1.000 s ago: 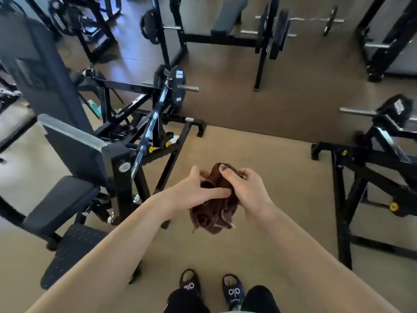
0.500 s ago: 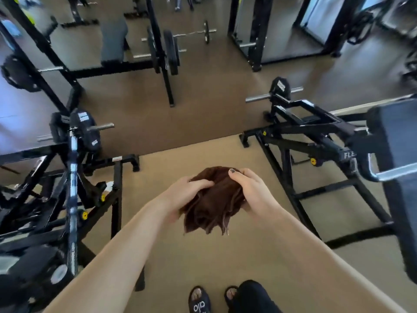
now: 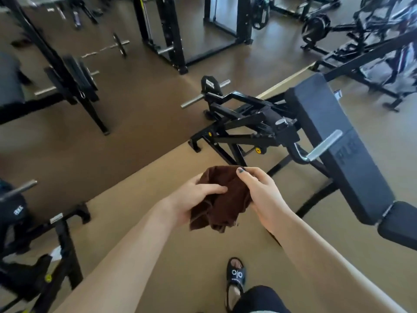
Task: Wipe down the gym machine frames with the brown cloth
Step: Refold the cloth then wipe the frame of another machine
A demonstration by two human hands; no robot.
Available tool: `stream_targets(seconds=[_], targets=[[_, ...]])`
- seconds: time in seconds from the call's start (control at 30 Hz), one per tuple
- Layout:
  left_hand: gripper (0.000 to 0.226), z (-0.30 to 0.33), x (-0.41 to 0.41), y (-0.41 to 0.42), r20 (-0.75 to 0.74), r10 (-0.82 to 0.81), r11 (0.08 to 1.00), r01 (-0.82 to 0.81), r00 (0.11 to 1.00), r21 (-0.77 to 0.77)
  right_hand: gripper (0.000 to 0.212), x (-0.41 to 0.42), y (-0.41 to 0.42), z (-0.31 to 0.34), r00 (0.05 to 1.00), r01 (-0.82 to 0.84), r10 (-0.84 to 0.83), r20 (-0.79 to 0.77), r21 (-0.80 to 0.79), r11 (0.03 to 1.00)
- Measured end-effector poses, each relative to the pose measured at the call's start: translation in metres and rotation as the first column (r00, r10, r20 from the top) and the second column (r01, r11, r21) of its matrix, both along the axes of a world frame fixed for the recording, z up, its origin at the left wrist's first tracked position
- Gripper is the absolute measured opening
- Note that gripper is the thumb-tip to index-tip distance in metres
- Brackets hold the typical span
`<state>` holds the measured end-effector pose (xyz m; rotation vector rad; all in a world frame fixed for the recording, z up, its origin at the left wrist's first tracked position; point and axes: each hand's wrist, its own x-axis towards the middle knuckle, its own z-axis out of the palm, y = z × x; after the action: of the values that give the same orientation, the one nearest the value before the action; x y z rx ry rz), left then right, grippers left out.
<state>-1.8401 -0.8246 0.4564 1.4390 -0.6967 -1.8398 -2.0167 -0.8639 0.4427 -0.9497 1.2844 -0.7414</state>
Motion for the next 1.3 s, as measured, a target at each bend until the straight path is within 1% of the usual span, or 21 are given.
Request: stream_targets(seconds=[0.1, 0.2, 0.3, 0.33, 0.4, 0.43, 0.53, 0.6, 0.63, 0.67, 0.73, 0.8, 0.87, 0.9, 0.97, 1.03, 1.07, 1.1, 1.17, 1.27, 1.3], targets=[[0.029, 0.001, -0.017, -0.040, -0.019, 0.022, 0.999, -0.022, 1.000, -0.030, 0.013, -0.014, -0.030, -0.001, 1.000, 0.025, -0.026, -0.007, -0.103, 0.994], [0.028, 0.003, -0.031, -0.085, -0.023, 0.078, 0.996, -0.079, 0.997, -0.044, 0.013, -0.030, -0.061, 0.001, 0.988, 0.036, -0.081, -0.135, -0.306, 0.951], [0.030, 0.005, -0.038, -0.133, -0.027, 0.146, 0.986, -0.148, 0.989, -0.076, 0.024, -0.052, -0.100, 0.011, 0.949, 0.144, -0.256, -0.185, -0.467, 0.873], [0.031, 0.005, -0.039, -0.148, -0.027, 0.165, 0.983, -0.167, 0.986, -0.082, 0.025, -0.060, -0.114, 0.012, 0.926, 0.191, -0.324, -0.192, -0.503, 0.843], [0.030, 0.007, -0.043, -0.178, -0.009, 0.190, 0.977, -0.190, 0.982, -0.099, 0.020, -0.073, -0.140, 0.012, 0.873, 0.281, -0.444, -0.202, -0.535, 0.796], [0.029, 0.007, -0.045, -0.193, 0.029, 0.204, 0.973, -0.199, 0.979, -0.120, 0.024, -0.076, -0.152, 0.010, 0.850, 0.303, -0.477, -0.222, -0.533, 0.790], [0.022, 0.000, -0.057, -0.242, 0.234, 0.256, 0.948, -0.195, 0.938, -0.253, 0.041, -0.074, -0.186, -0.004, 0.823, 0.286, -0.466, -0.325, -0.473, 0.834], [0.017, -0.008, -0.067, -0.274, 0.405, 0.237, 0.932, -0.089, 0.883, -0.351, 0.044, -0.063, -0.202, -0.016, 0.821, 0.264, -0.433, -0.373, -0.424, 0.866], [0.021, -0.013, -0.072, -0.290, 0.483, 0.204, 0.926, -0.008, 0.852, -0.377, 0.042, -0.056, -0.207, -0.022, 0.807, 0.270, -0.436, -0.399, -0.407, 0.873], [0.026, -0.018, -0.078, -0.304, 0.539, 0.163, 0.919, 0.071, 0.826, -0.388, 0.039, -0.050, -0.211, -0.027, 0.776, 0.286, -0.457, -0.435, -0.403, 0.869], [0.030, -0.030, -0.092, -0.328, 0.622, 0.047, 0.885, 0.256, 0.782, -0.389, 0.039, -0.041, -0.217, -0.034, 0.669, 0.363, -0.550, -0.500, -0.427, 0.828], [0.026, -0.041, -0.112, -0.342, 0.657, -0.136, 0.822, 0.454, 0.742, -0.343, 0.046, -0.036, -0.219, -0.038, 0.565, 0.434, -0.635, -0.527, -0.464, 0.772], [0.028, -0.052, -0.124, -0.347, 0.621, -0.283, 0.757, 0.568, 0.731, -0.324, 0.050, -0.033, -0.220, -0.040, 0.491, 0.488, -0.698, -0.522, -0.499, 0.716], [0.035, -0.056, -0.125, -0.348, 0.600, -0.320, 0.736, 0.591, 0.733, -0.330, 0.050, -0.032, -0.221, -0.041, 0.460, 0.501, -0.724, -0.514, -0.522, 0.690], [0.045, -0.062, -0.120, -0.355, 0.539, -0.368, 0.728, 0.595, 0.758, -0.340, 0.048, -0.030, -0.223, -0.043, 0.408, 0.510, -0.764, -0.499, -0.570, 0.645], [0.045, -0.070, -0.116, -0.361, 0.448, -0.425, 0.729, 0.591, 0.787, -0.346, 0.046, -0.027, -0.222, -0.045, 0.380, 0.532, -0.802, -0.461, -0.600, 0.597], [0.042, -0.074, -0.116, -0.363, 0.455, -0.433, 0.704, 0.607, 0.778, -0.369, 0.045, -0.026, -0.222, -0.045, 0.373, 0.544, -0.817, -0.440, -0.609, 0.577], [0.037, -0.078, -0.118, -0.364, 0.497, -0.417, 0.665, 0.628, 0.761, -0.405, 0.044, -0.025, -0.221, -0.045, 0.365, 0.554, -0.823, -0.434, -0.609, 0.567], [0.030, -0.091, -0.120, -0.362, 0.561, -0.364, 0.603, 0.647, 0.743, -0.466, 0.044, -0.024, -0.220, -0.045, 0.357, 0.570, -0.819, -0.448, -0.590, 0.571], [0.033, -0.113, -0.119, -0.371, 0.616, -0.296, 0.553, 0.657, 0.730, -0.513, 0.038, -0.026, -0.221, -0.043, 0.364, 0.565, -0.804, -0.470, -0.575, 0.591], [0.032, -0.118, -0.119, -0.381, 0.631, -0.280, 0.560, 0.657, 0.723, -0.505, 0.036, -0.026, -0.221, -0.042, 0.361, 0.559, -0.801, -0.478, -0.576, 0.596]])
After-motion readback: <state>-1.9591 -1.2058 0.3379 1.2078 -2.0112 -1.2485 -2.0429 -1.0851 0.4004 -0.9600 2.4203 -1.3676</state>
